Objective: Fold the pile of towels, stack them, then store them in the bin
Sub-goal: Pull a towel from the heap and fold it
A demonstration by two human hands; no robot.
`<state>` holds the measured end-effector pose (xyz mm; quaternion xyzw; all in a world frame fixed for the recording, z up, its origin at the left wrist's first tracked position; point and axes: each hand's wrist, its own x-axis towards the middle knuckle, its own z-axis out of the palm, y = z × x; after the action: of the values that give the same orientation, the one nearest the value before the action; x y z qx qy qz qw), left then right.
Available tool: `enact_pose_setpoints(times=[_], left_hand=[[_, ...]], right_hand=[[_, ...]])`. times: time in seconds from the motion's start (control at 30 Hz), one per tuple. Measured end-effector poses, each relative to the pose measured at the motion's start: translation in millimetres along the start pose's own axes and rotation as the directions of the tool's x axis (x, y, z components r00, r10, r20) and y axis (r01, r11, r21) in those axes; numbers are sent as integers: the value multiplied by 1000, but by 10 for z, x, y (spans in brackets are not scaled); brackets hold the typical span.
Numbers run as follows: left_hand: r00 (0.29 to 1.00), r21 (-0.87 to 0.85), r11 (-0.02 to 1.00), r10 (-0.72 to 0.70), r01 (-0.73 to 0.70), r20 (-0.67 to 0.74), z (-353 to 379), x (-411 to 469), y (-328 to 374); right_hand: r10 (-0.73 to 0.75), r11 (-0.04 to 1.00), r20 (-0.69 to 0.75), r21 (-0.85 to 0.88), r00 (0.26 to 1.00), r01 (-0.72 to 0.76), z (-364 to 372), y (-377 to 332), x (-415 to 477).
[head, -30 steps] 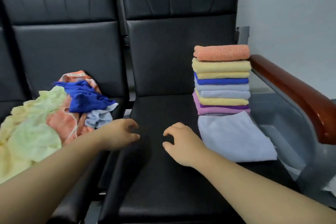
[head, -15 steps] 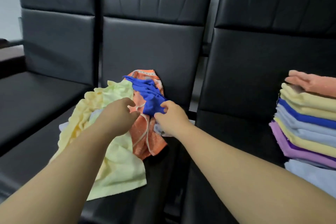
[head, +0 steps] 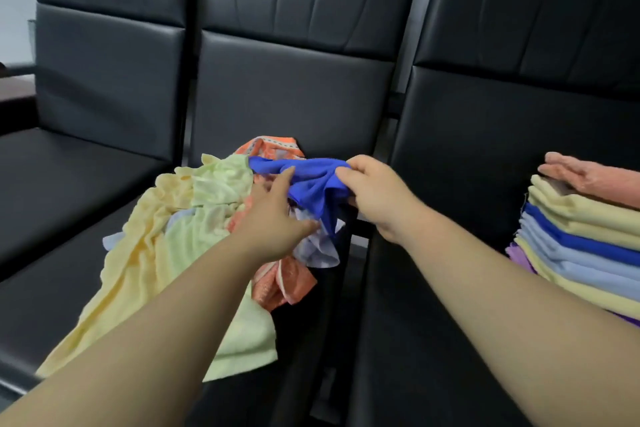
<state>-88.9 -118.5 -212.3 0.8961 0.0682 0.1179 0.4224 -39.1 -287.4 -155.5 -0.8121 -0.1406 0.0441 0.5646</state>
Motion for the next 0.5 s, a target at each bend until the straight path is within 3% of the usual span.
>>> enact_pose_setpoints(times=[0.07,0.2,0.27,0.37,0.43,0.5], left_hand=[[993,27,997,66,-69,94,239,-57,189],[960,-62,973,228,-220,165,655,-194,619],[921,-201,966,221,-162,319,762,-324,819],[773,-404,913,218,53,595,889,-577,1062],[678,-443,883,229,158,698,998,-719,1175],[636,-451,863,219,226,740,1115,-824,1259]], right_hand=[[37,943,34,331,999,-47,-323,-117,-260],[114,867,-88,495,990,-56,-922,-93,-689],[174,863,-158,500,972,-74,-1204,37,-881],[311,816,-182,553,933,-165,-1546,267,-1197],[422,756,-178,610,889,-237,-1687,441,-1406],[502,704,-134,637,855,-314,-1780,648,-1608]])
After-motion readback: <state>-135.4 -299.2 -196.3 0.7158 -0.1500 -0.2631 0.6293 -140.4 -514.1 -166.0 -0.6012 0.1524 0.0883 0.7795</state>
